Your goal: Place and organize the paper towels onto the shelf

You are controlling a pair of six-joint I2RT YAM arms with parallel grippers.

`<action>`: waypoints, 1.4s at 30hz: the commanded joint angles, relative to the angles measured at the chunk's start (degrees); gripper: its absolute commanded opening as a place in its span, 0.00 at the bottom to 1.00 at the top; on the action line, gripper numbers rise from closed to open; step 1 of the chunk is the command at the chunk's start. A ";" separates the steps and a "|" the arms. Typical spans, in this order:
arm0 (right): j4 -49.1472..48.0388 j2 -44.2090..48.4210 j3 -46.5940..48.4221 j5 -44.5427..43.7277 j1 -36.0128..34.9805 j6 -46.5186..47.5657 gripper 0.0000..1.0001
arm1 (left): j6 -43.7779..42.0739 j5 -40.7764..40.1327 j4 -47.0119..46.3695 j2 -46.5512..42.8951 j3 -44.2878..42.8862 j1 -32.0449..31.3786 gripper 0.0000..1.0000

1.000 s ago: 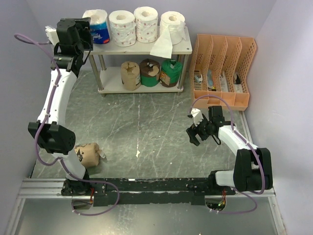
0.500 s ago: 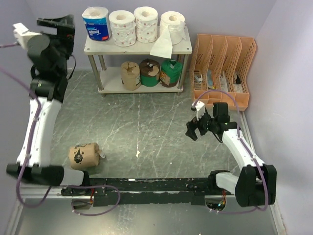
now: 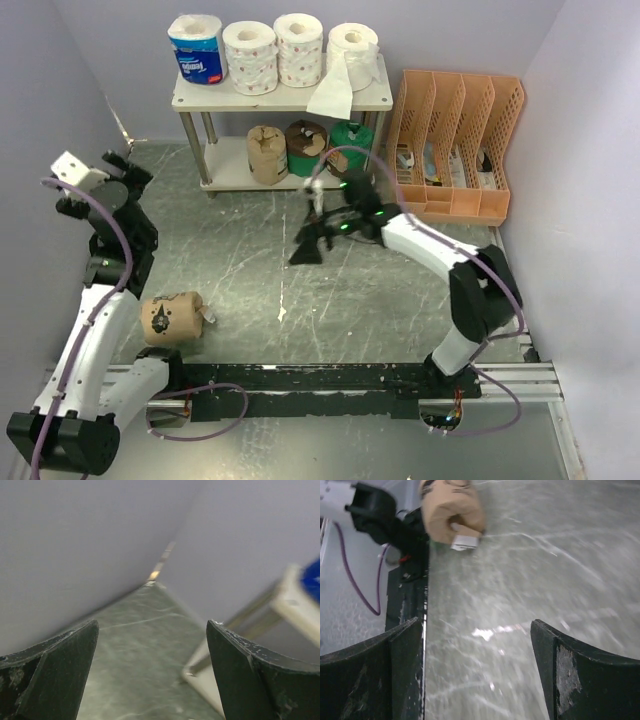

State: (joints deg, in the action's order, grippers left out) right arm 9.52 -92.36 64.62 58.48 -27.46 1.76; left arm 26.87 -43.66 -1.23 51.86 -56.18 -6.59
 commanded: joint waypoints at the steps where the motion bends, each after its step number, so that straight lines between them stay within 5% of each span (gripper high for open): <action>1: -4.14 -4.70 5.49 -5.50 -12.96 3.25 0.90 | -12.69 -16.81 -13.04 -6.07 6.11 1.06 0.99; 12: -6.14 -25.57 22.59 -12.00 -28.23 17.79 0.90 | -32.29 -27.72 -37.86 -7.01 15.42 3.66 0.99; 19: -5.82 -35.70 33.86 -14.64 -33.55 18.26 0.84 | -11.72 -25.54 -13.35 -7.12 10.21 11.73 0.99; 23: -5.70 -37.67 36.98 -16.46 -35.02 18.12 0.82 | -4.23 -24.41 -7.54 -6.54 8.60 14.78 0.99; 30: -4.48 -40.24 39.96 -16.54 -36.68 19.42 0.72 | -2.35 -22.06 -5.49 -5.36 8.03 16.12 0.99; 37: -1.84 -42.10 41.42 -13.43 -38.03 21.94 0.40 | -2.26 -19.83 -3.88 -4.07 7.02 16.30 0.99; 42: -0.93 -41.64 39.69 -12.14 -38.44 23.75 0.36 | -2.26 -19.90 -4.09 -4.29 7.27 16.55 0.99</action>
State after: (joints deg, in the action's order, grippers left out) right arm 5.82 -133.14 105.01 44.47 -65.06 23.24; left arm 23.88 -64.55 -5.76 48.07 -47.16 9.21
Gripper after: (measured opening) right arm 0.373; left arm 0.990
